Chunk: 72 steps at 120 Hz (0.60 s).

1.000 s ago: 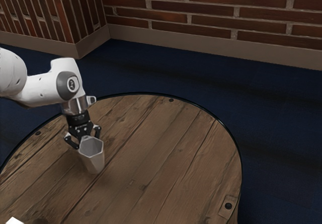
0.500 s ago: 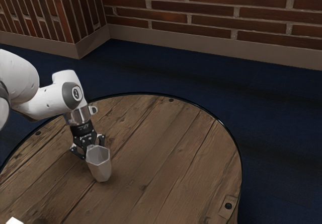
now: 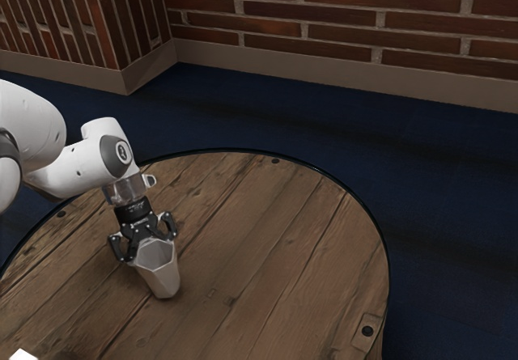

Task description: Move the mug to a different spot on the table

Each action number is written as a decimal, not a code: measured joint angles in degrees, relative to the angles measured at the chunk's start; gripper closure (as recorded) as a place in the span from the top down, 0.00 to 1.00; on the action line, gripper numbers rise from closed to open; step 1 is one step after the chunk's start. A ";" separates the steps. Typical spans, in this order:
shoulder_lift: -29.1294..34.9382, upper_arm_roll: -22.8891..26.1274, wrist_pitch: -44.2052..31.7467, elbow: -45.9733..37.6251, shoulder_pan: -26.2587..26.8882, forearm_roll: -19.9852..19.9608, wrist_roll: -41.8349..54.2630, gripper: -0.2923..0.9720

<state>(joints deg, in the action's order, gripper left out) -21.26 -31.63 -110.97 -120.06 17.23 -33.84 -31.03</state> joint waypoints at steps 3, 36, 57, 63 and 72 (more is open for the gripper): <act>0.05 0.00 0.05 -0.01 0.00 -0.03 0.06 0.66; 0.30 -3.53 0.04 4.48 -0.09 0.02 0.65 0.74; 7.75 -8.13 6.02 16.32 -0.19 6.93 1.41 0.76; 10.07 -4.96 9.71 19.10 -0.37 12.42 2.99 0.76; 15.80 3.91 15.14 21.31 -0.18 20.52 6.33 0.76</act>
<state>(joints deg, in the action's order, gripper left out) -5.46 -27.72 -95.83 -98.75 17.06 -13.32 -24.70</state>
